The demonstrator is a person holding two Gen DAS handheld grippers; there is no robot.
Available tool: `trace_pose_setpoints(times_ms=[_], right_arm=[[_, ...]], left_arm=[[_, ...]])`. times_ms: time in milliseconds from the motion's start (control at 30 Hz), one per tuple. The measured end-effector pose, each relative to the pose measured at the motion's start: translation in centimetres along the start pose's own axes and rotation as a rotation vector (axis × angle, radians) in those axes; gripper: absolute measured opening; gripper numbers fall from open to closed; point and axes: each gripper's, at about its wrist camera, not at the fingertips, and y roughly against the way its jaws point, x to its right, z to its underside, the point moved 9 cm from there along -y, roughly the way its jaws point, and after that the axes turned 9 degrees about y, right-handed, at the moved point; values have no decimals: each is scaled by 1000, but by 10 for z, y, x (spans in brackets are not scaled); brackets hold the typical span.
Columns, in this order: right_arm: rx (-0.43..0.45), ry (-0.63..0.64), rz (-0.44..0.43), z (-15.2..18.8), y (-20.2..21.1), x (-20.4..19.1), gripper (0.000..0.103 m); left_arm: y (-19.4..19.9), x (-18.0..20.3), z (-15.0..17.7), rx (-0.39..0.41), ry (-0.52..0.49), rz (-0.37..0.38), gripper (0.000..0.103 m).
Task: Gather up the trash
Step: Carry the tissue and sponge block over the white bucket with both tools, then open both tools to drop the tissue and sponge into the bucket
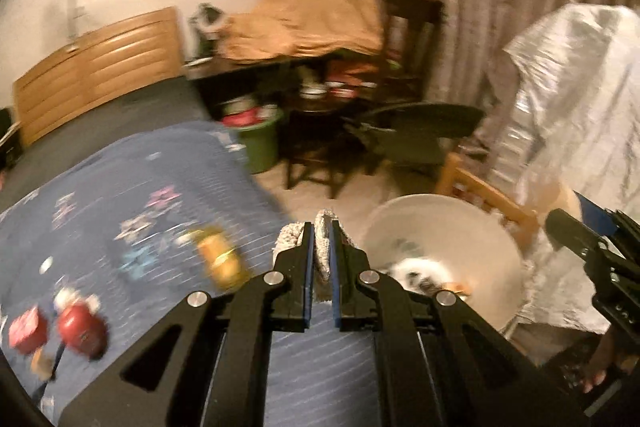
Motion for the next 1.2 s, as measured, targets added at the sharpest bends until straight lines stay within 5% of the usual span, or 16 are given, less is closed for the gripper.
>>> trace_pose_setpoints(times_ms=[233, 400, 667, 700, 767, 800, 1200], right_arm=[[-76, -22, 62, 15, -31, 67, 49], [-147, -29, 65, 39, -60, 78, 49], [-196, -34, 59, 65, -83, 78, 50], [-197, -31, 50, 65, -84, 77, 50], [-200, -26, 44, 65, -92, 76, 58], [-200, -31, 46, 65, -95, 75, 67], [-181, -75, 48, 68, -92, 73, 69]], left_arm=[[-63, 74, 6, -126, -97, 202, 6], [-94, 101, 35, -209, -166, 255, 6], [-117, 102, 54, -268, -169, 252, 11], [-119, 100, 52, -276, -164, 247, 17], [-122, 94, 48, -269, -139, 223, 51], [-122, 91, 45, -257, -130, 211, 55], [-104, 50, 38, -188, -63, 127, 60]])
